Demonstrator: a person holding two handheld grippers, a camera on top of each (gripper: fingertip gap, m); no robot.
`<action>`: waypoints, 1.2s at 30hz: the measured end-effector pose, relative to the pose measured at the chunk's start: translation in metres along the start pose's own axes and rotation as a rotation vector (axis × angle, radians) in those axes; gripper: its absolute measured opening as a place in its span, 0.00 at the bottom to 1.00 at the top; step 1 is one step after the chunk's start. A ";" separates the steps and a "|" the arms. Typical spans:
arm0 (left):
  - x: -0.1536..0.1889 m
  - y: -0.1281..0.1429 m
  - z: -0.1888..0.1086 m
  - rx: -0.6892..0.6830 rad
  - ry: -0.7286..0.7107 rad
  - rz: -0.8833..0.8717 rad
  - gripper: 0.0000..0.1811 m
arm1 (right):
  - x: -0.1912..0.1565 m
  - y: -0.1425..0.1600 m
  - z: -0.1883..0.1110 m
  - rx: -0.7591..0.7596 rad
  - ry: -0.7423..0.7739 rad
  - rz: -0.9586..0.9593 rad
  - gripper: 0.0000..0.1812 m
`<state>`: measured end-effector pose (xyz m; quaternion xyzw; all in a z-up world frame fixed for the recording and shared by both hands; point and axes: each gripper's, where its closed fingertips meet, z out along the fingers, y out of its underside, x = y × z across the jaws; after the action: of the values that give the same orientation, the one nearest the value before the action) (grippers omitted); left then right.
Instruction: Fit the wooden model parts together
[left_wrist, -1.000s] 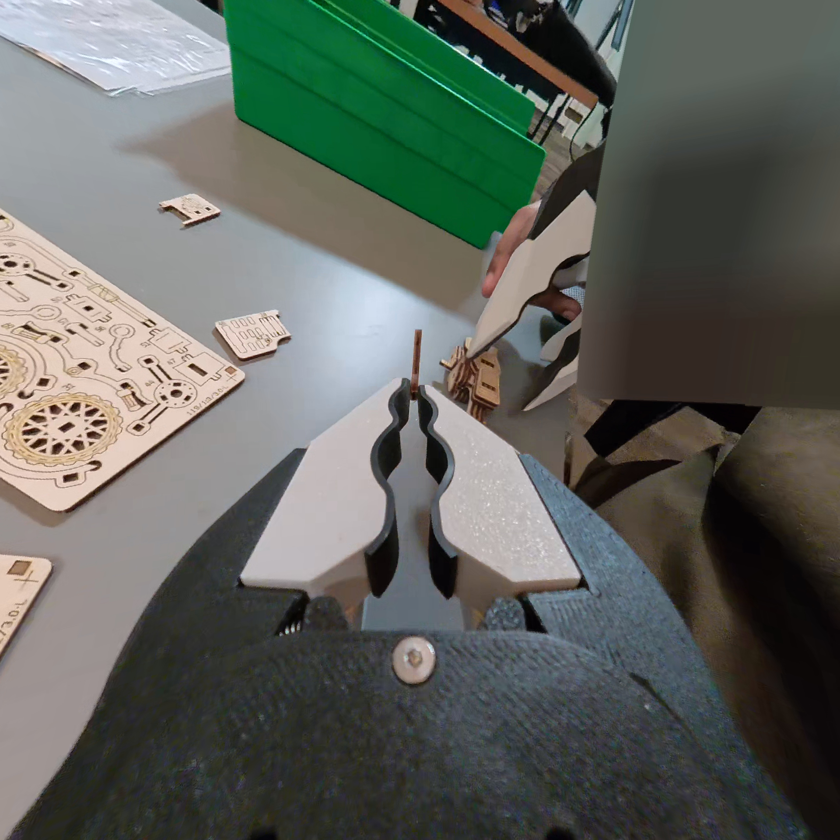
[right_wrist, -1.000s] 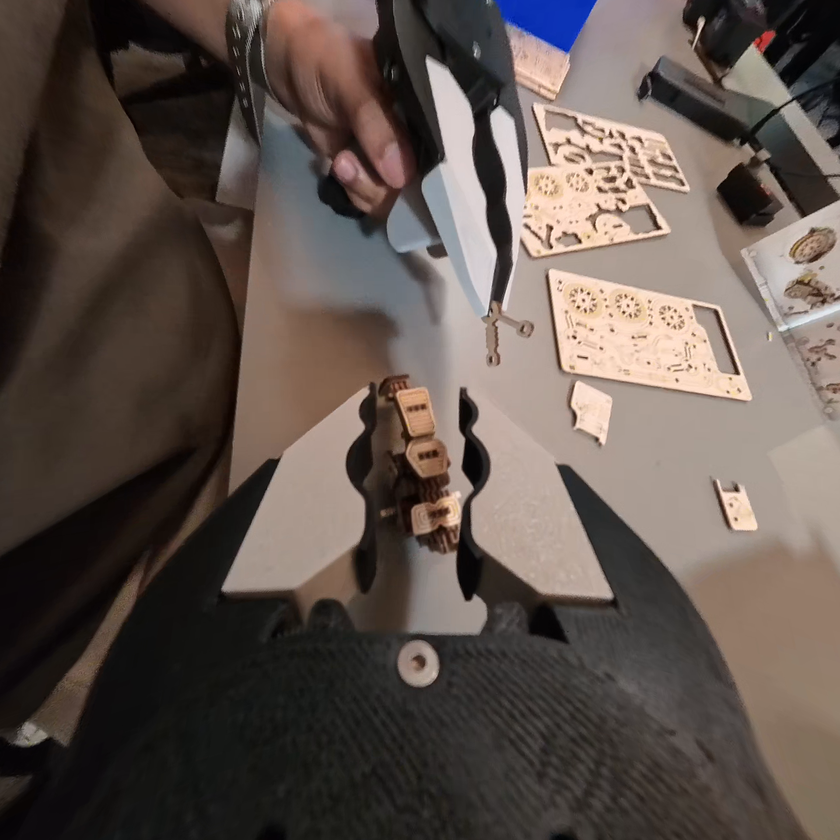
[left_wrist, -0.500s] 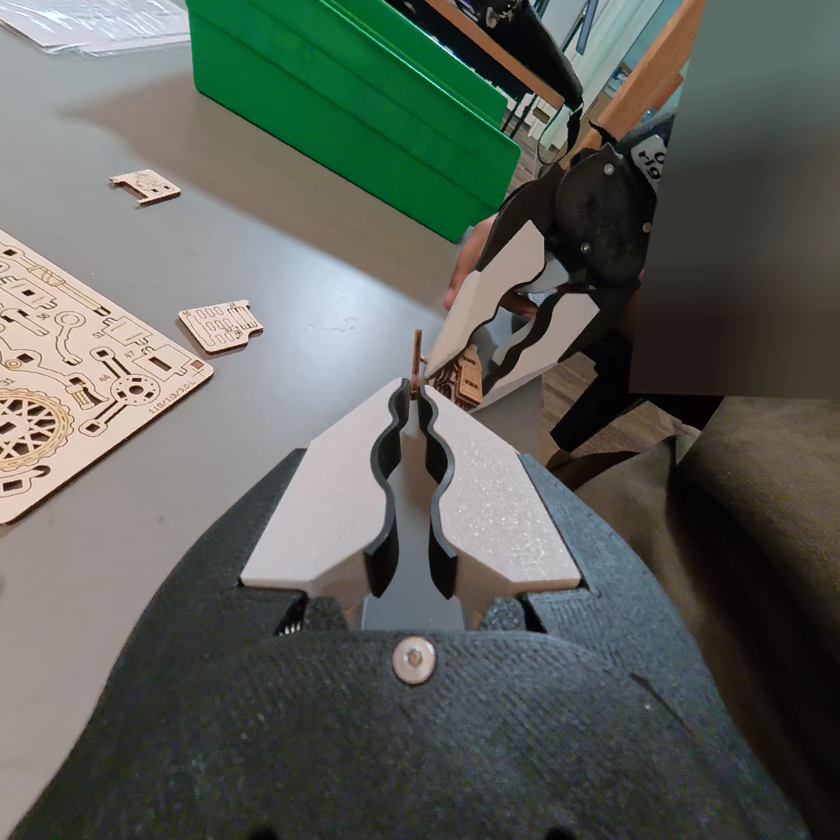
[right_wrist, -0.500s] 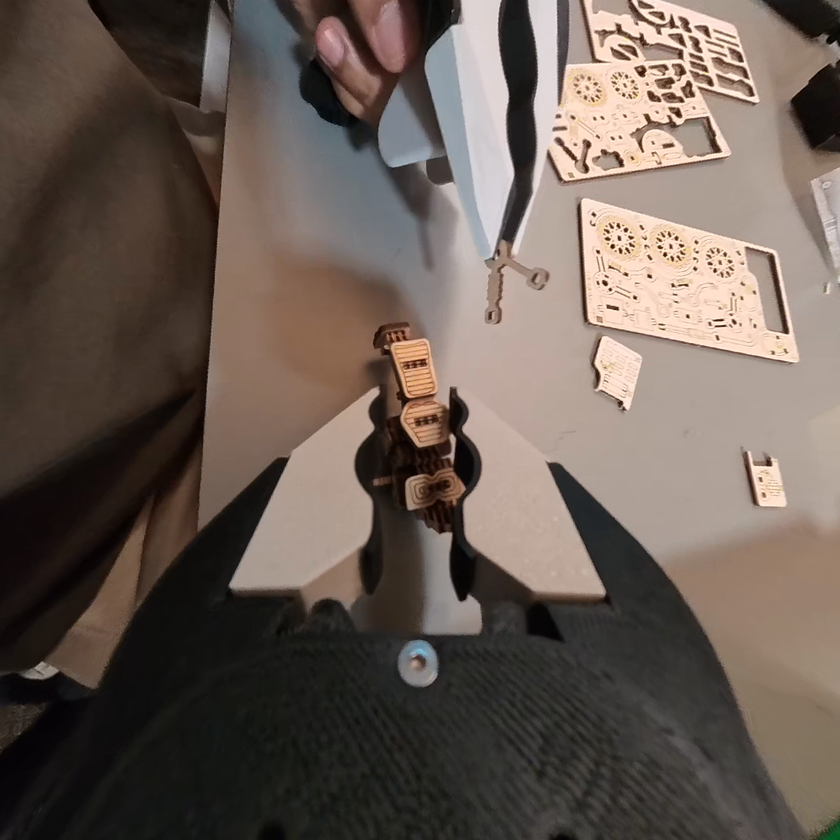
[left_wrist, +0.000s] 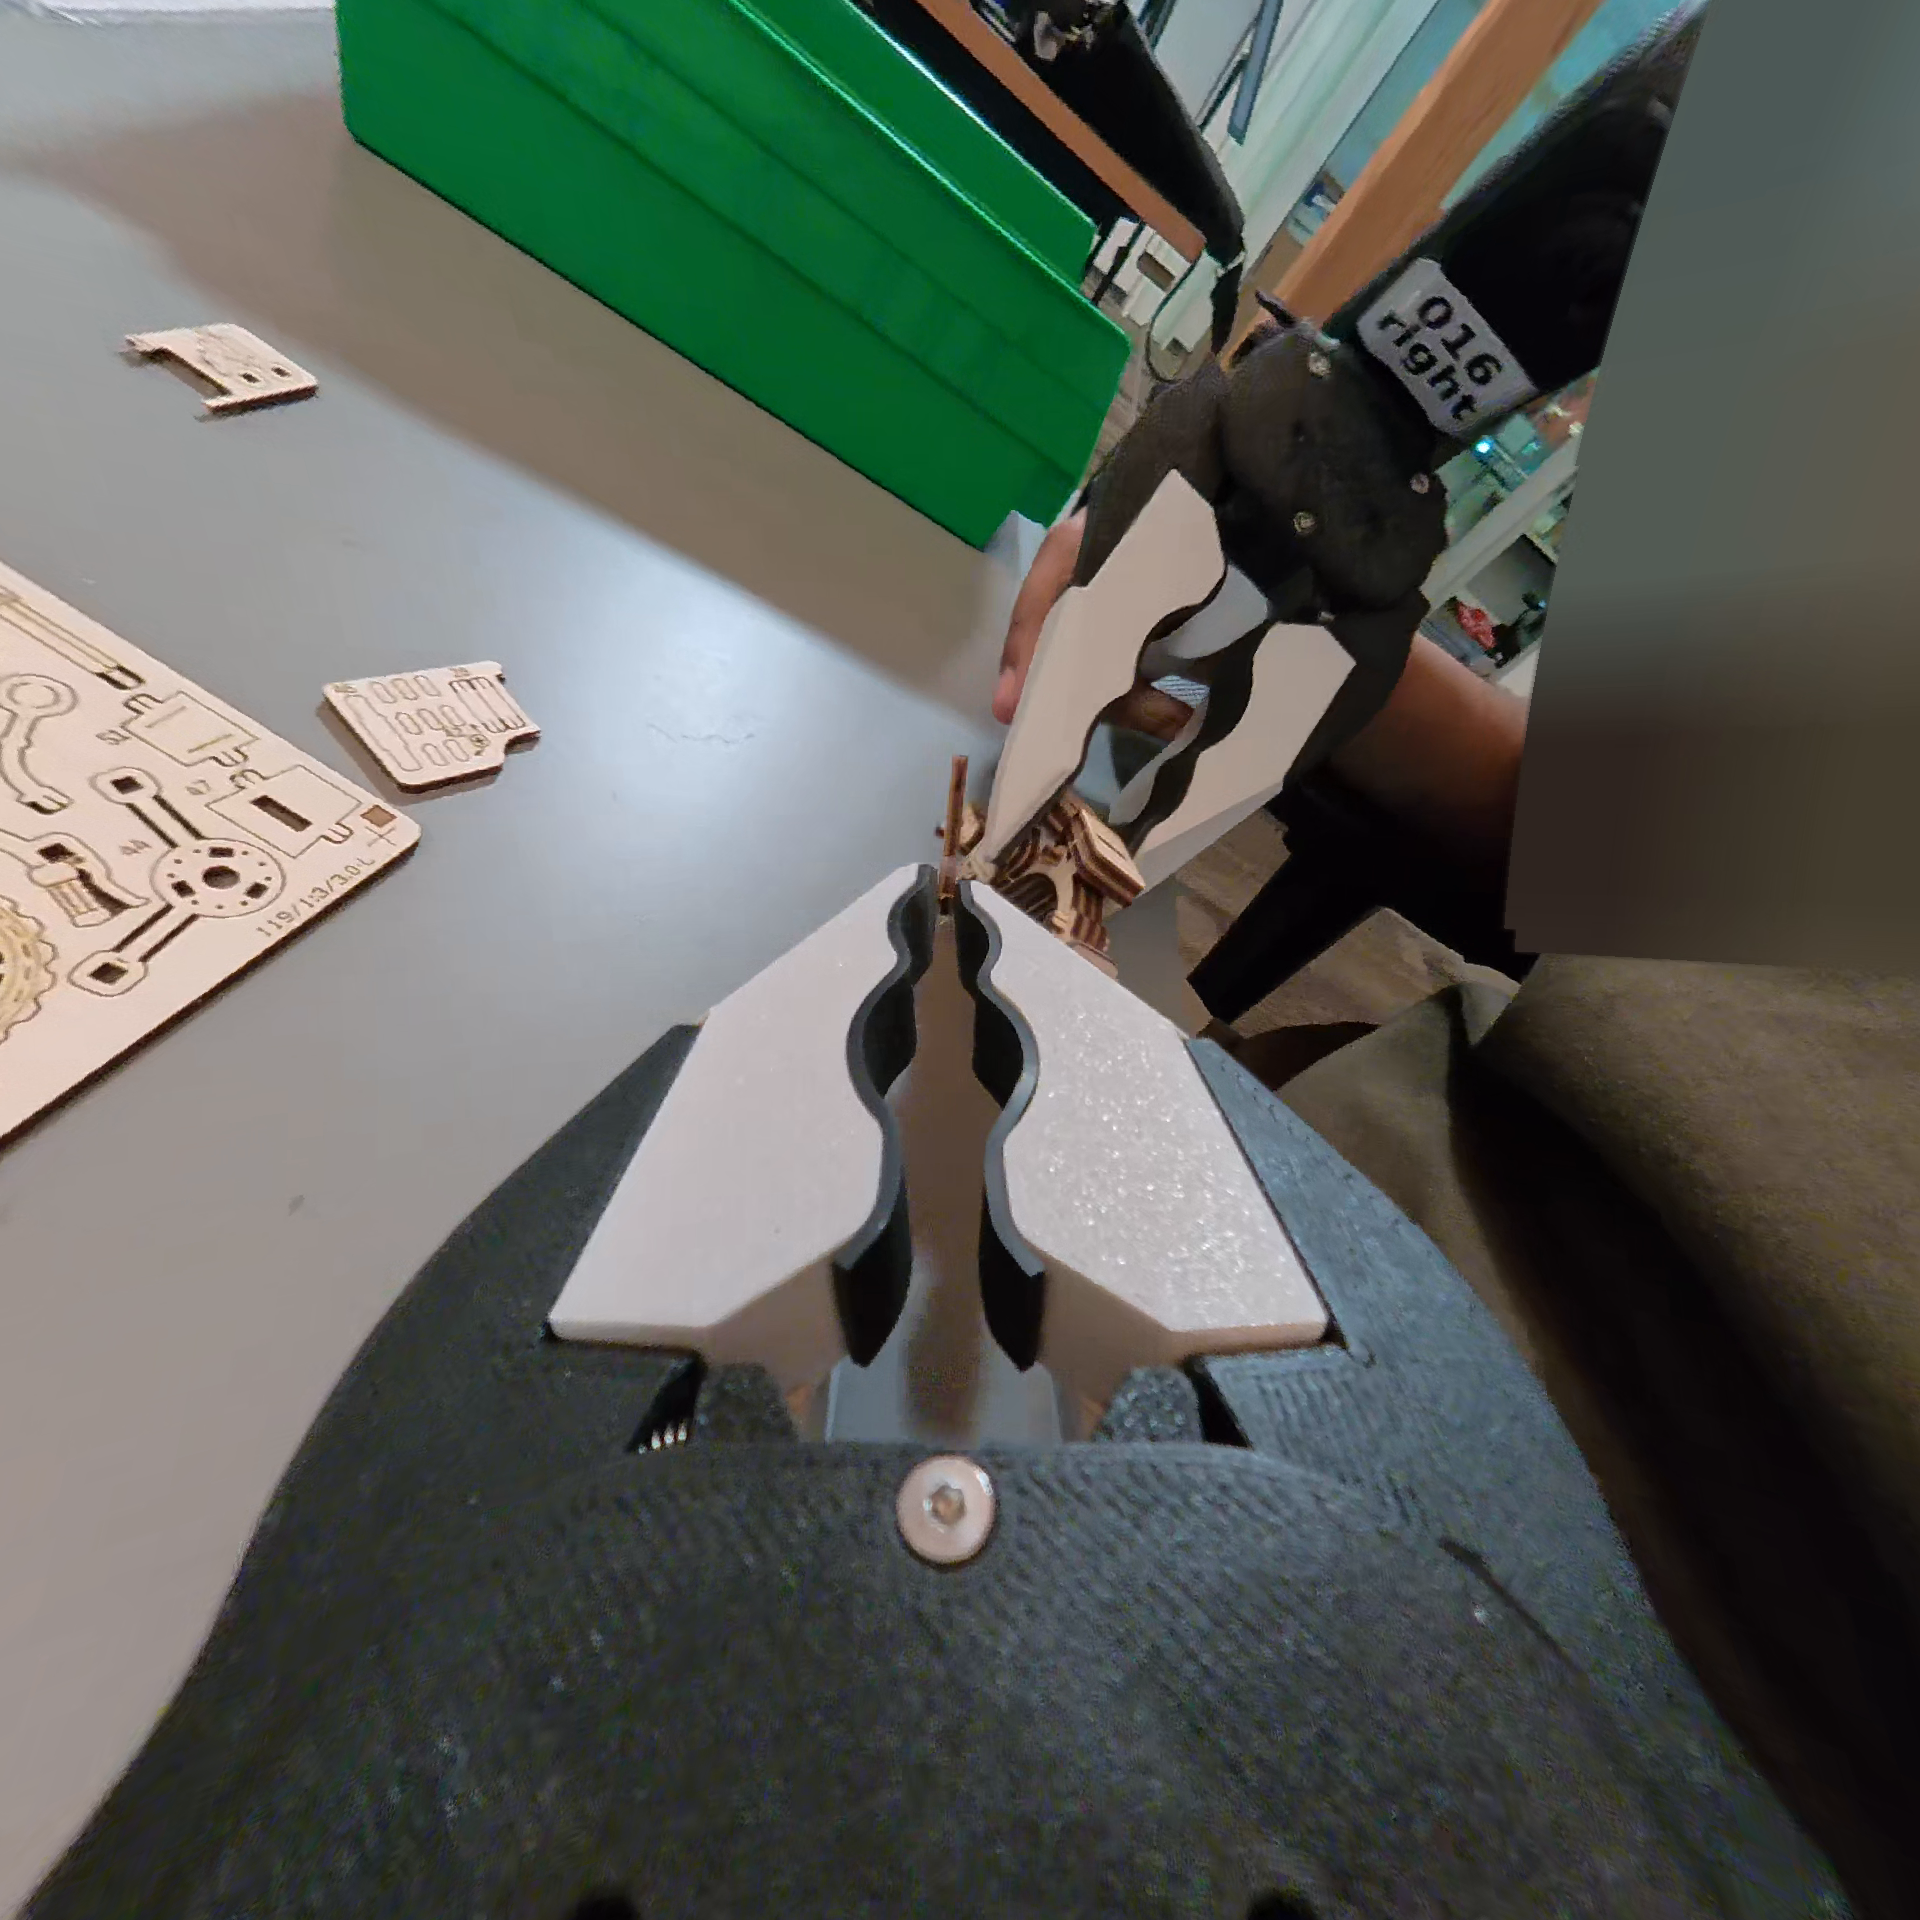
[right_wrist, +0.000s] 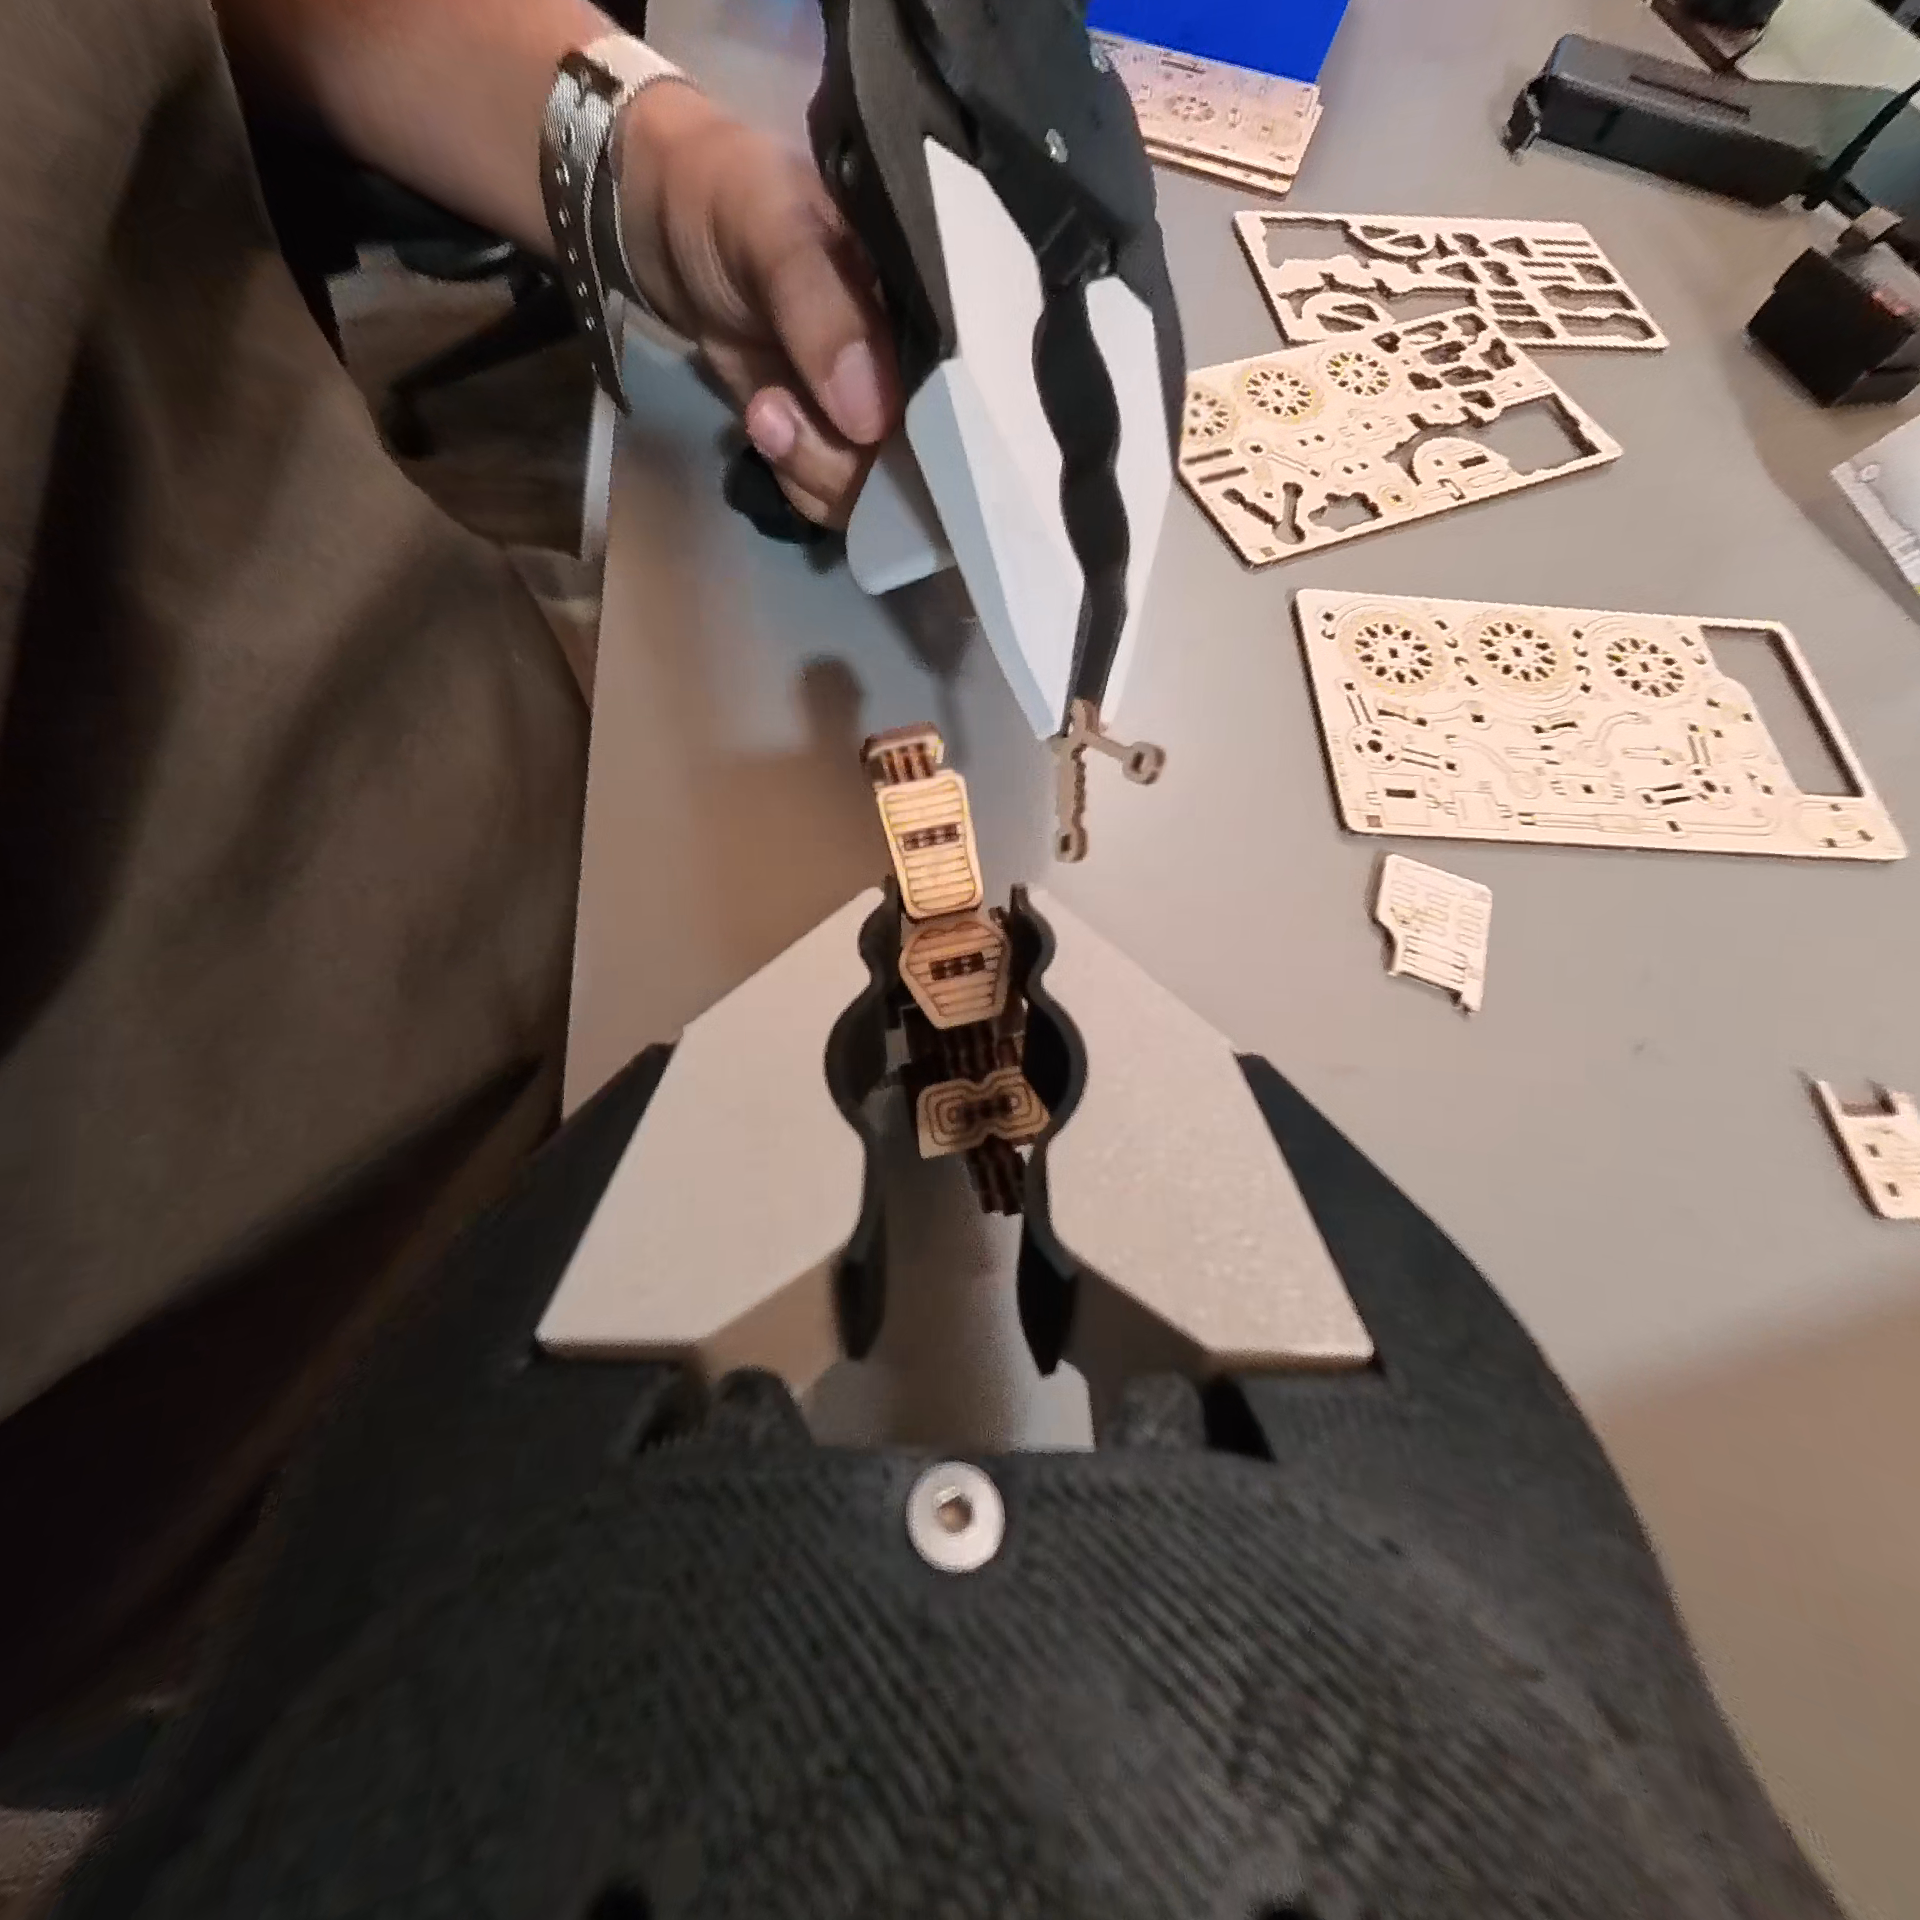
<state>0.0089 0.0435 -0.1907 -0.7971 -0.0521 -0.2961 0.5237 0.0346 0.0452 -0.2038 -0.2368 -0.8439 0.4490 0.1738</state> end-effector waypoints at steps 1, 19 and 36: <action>0.002 0.000 0.000 0.001 0.013 0.000 0.01 | -0.001 -0.001 0.001 0.006 -0.011 0.023 0.10; 0.027 -0.011 -0.004 0.078 0.146 0.060 0.00 | -0.001 -0.023 -0.013 0.161 -0.073 0.152 0.10; 0.043 0.007 -0.005 -0.010 0.175 0.242 0.00 | -0.019 -0.017 -0.005 0.113 -0.096 -0.016 0.10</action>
<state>0.0443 0.0263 -0.1720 -0.7713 0.0918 -0.2993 0.5541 0.0490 0.0299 -0.1885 -0.1979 -0.8264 0.5054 0.1497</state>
